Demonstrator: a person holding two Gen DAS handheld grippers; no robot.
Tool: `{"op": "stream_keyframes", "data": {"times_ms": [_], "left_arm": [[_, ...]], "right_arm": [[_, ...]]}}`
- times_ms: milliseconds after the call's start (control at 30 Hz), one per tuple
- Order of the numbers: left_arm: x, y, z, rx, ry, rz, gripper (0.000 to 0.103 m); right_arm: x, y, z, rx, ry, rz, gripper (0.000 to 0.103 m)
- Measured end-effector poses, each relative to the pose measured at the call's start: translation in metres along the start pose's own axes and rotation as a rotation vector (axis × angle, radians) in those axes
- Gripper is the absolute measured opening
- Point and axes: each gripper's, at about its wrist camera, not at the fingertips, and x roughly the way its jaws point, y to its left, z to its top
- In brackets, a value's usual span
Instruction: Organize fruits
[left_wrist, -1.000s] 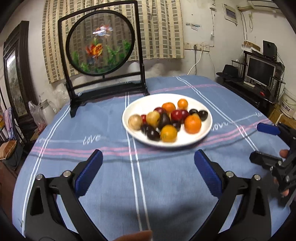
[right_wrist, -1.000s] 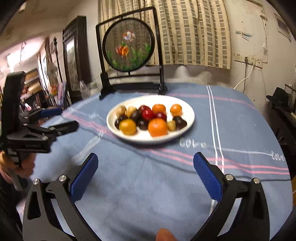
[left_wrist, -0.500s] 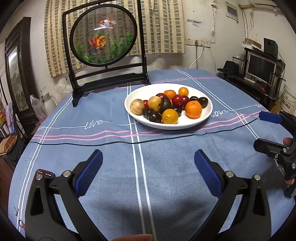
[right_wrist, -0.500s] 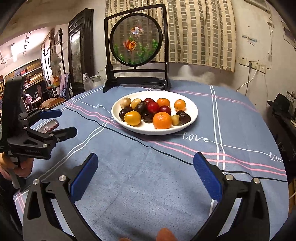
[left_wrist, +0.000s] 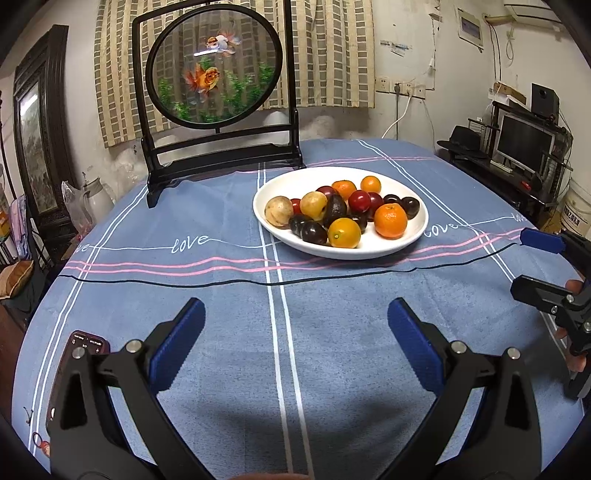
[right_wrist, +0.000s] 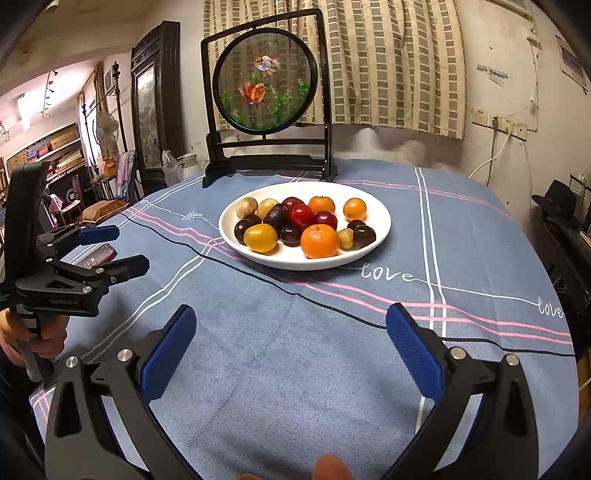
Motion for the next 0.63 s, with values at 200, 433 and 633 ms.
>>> {"op": "stream_keyframes", "data": {"times_ms": [200,433,633], "left_arm": [[0.0010,-0.0006,-0.0001,0.002,0.002,-0.001,0.101],[0.0022,-0.0007,-0.0007,0.002,0.004,0.005,0.101],[0.0028,0.0009,-0.0013,-0.009,0.009,0.005,0.101]], "right_arm": [[-0.0003,-0.0014,0.0000,0.006,-0.002,-0.011,0.102],[0.0011,-0.0043,-0.0001,0.016,0.005,-0.018,0.102],[0.0012,-0.0069,-0.0002,0.028,0.008,-0.022,0.102]]}}
